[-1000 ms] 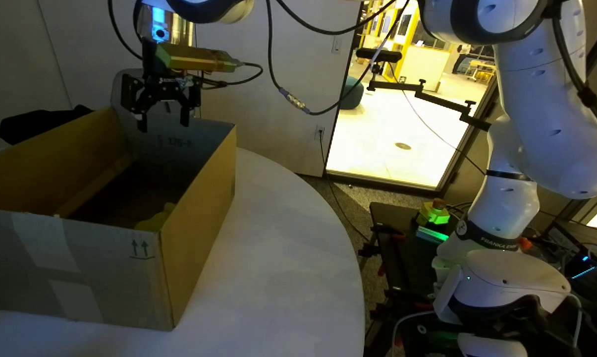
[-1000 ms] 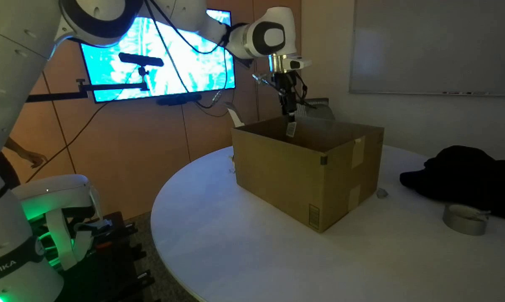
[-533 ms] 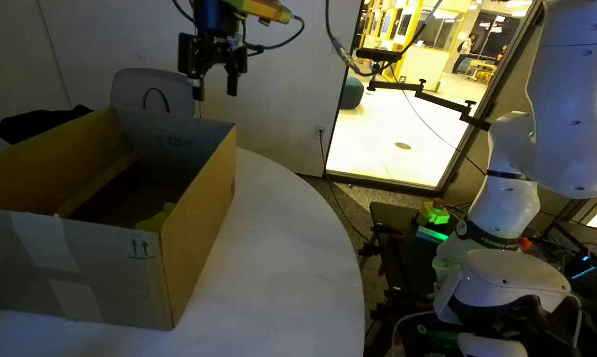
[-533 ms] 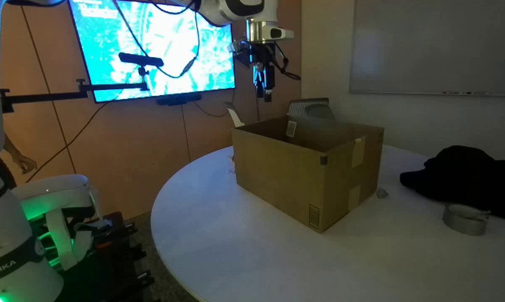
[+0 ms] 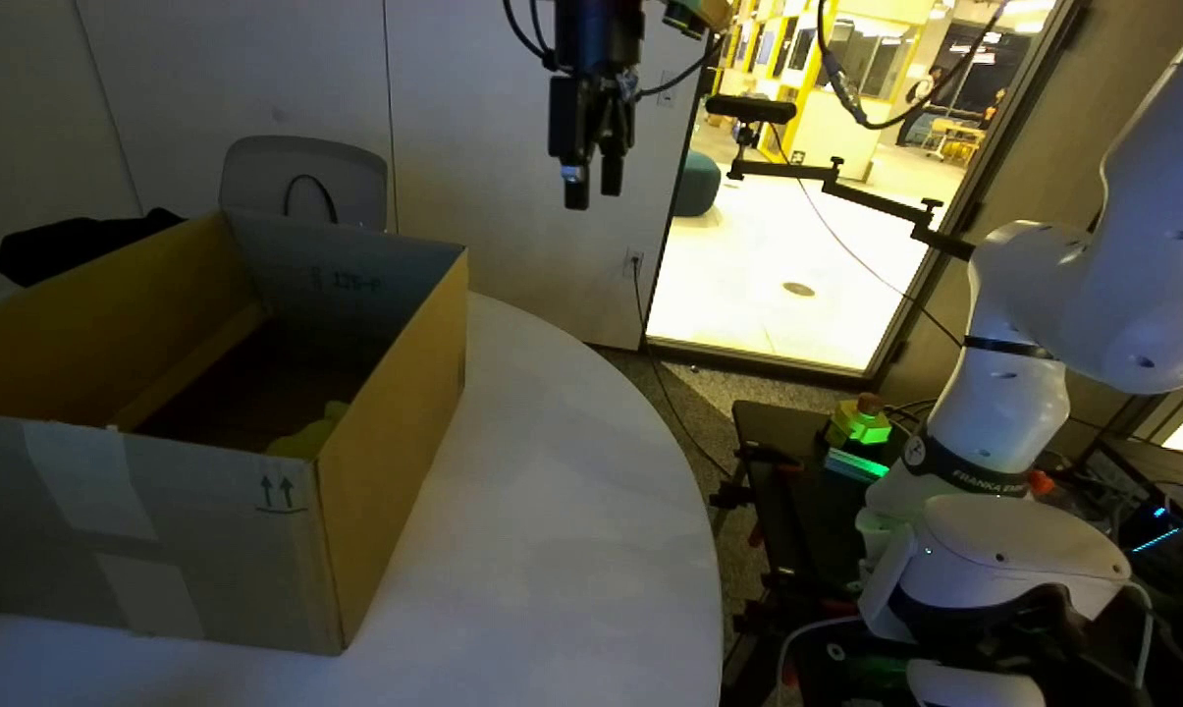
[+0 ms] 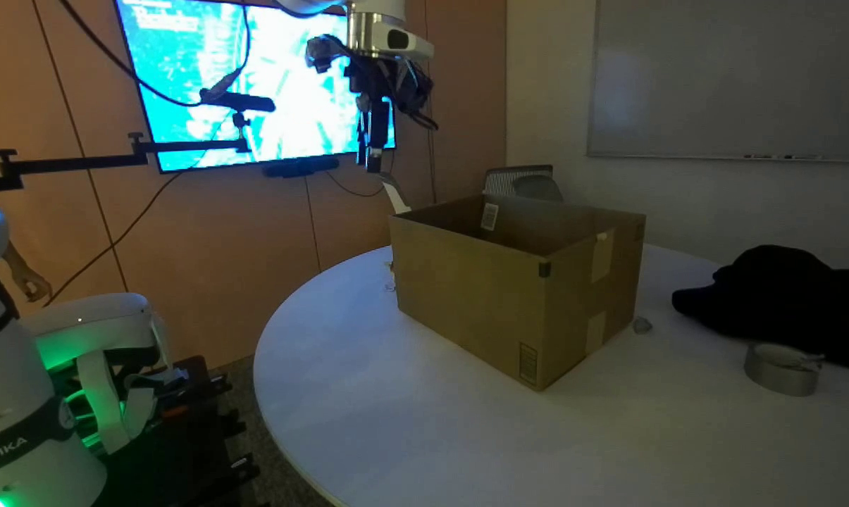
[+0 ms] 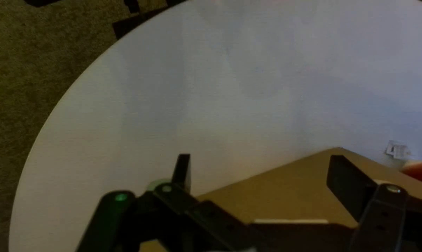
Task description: Put the marker on the green towel then wrap the marker in the towel and put it in the box
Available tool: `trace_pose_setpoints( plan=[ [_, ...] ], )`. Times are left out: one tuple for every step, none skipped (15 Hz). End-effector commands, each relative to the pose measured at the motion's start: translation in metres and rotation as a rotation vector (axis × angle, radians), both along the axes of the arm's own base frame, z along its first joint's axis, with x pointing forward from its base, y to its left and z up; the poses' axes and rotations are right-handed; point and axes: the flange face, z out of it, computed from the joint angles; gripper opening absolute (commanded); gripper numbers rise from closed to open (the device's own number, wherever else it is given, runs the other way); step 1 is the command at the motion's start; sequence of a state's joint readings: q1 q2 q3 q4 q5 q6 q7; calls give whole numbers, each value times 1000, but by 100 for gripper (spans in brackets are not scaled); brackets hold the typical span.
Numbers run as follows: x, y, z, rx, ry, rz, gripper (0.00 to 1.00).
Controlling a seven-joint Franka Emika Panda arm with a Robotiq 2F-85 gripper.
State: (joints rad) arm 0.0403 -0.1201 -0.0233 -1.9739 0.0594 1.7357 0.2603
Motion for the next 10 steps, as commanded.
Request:
trace_pose_setpoints(
  plan=[
    [-64,-14,-16,48,-30,22,100],
    [-76,-17,-25,52,-41,24,100],
    [-88,-23,-34,57,-57,40,100],
    [-100,-26,-45,56,-73,56,100],
    [-110,-30,-57,54,-98,70,100],
    [-120,-35,-71,45,-125,88,100],
    [-129,-36,-85,31,-153,110,100],
    [-135,-38,-99,22,-175,139,100],
    [-138,-42,-108,11,-199,164,100],
    [-142,-43,-119,4,-224,188,100]
  ],
)
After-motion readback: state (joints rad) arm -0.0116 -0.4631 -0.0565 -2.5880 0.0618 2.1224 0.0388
